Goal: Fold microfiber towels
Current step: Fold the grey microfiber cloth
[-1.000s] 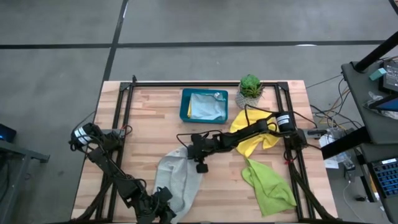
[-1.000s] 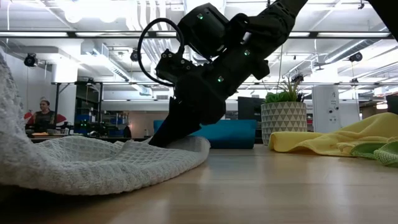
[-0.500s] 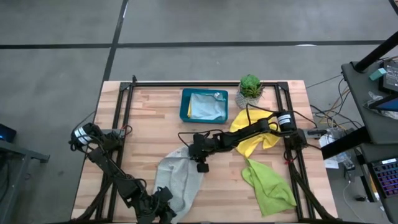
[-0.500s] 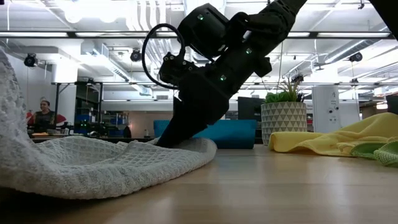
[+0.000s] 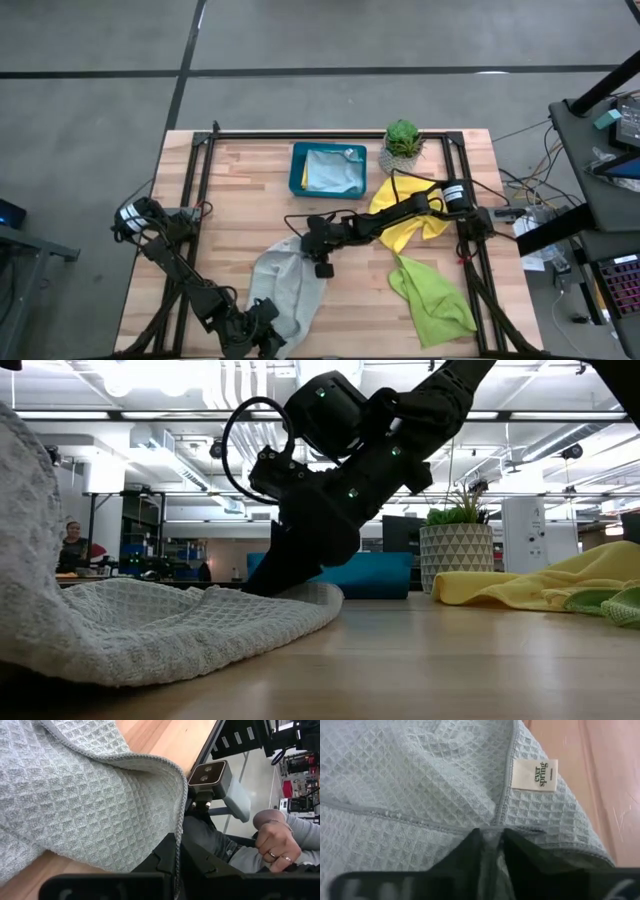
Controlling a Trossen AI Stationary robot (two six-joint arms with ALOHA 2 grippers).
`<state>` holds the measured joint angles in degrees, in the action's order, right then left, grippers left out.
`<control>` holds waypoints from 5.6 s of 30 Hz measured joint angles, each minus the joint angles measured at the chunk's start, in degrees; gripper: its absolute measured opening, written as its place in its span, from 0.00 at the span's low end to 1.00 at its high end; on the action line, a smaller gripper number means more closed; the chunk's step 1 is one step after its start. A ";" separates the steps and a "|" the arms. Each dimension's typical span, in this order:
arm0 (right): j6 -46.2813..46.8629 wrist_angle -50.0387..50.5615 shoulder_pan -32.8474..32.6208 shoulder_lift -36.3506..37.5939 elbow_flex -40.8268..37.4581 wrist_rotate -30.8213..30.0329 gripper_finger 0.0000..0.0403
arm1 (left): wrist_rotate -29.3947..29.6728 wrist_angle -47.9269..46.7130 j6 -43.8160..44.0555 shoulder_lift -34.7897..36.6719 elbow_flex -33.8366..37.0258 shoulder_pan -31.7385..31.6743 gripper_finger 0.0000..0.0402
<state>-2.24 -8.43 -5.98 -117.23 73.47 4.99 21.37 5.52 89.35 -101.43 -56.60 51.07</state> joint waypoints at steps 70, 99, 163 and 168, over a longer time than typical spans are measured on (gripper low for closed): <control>6.62 -5.37 -5.17 17.35 -24.09 5.55 0.26 | -0.28 -0.39 -3.16 2.29 0.79 -0.11 0.00; -2.73 2.40 -7.65 35.40 -24.09 -5.77 0.03 | 0.19 -2.03 -6.54 3.78 1.60 -3.49 0.00; 9.78 25.36 -5.83 59.70 -19.03 -10.79 0.02 | -20.41 -41.74 -61.92 42.60 2.74 -33.13 0.00; 11.30 24.99 -9.24 59.78 -20.13 -10.78 0.02 | -22.23 -42.18 -58.00 36.90 2.04 -26.97 0.00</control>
<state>9.06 16.57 -15.21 -57.45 53.34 -5.79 -0.87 -36.66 31.35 -64.52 -54.56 24.10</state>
